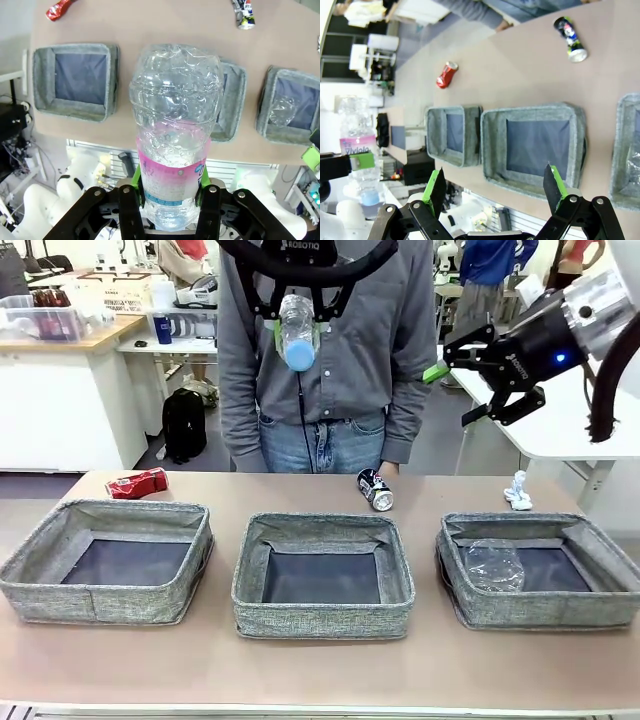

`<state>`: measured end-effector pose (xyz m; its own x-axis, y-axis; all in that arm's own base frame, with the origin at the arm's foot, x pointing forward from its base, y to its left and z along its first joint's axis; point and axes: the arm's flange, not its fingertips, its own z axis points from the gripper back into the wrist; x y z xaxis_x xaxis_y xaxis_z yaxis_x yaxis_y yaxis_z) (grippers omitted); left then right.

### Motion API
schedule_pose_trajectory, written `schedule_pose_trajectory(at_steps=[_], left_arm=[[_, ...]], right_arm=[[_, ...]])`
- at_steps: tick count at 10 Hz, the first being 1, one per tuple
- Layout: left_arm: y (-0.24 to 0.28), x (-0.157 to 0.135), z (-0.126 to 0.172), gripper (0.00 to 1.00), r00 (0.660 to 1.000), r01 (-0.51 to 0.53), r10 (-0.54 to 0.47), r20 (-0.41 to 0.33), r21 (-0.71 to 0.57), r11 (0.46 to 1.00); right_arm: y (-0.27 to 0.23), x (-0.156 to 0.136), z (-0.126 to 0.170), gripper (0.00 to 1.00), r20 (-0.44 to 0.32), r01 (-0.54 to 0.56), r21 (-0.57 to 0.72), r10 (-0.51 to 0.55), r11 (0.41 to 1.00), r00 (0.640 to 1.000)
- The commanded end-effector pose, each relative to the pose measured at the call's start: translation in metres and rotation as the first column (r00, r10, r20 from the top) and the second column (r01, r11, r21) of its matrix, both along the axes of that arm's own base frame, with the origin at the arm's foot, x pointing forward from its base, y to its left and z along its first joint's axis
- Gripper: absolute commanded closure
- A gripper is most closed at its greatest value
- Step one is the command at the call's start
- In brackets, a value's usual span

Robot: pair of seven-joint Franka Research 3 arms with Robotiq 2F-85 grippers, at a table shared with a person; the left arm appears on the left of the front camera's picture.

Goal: Sort the waste into the appropriate baskets.
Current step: Place the picked waste into the Fabric basket indicated by the person.

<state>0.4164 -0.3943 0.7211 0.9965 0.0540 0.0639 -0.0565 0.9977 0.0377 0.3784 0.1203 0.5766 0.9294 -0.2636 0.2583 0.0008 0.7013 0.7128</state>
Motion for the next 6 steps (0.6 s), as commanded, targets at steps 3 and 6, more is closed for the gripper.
schedule_pose_trajectory(at_steps=[3, 6], left_arm=[[0.0016, -0.0006, 0.0023, 0.59, 1.0, -0.015, 0.015, 0.016, 0.01, 1.0], [0.0016, -0.0006, 0.0023, 0.59, 1.0, -0.015, 0.015, 0.016, 0.01, 1.0]], right_arm=[[-0.0003, -0.0001, 0.0031, 0.0, -0.009, 0.008, -0.005, -0.008, 1.0, 1.0], [-0.0003, -0.0001, 0.0031, 0.0, -0.009, 0.008, -0.005, -0.008, 1.0, 1.0]])
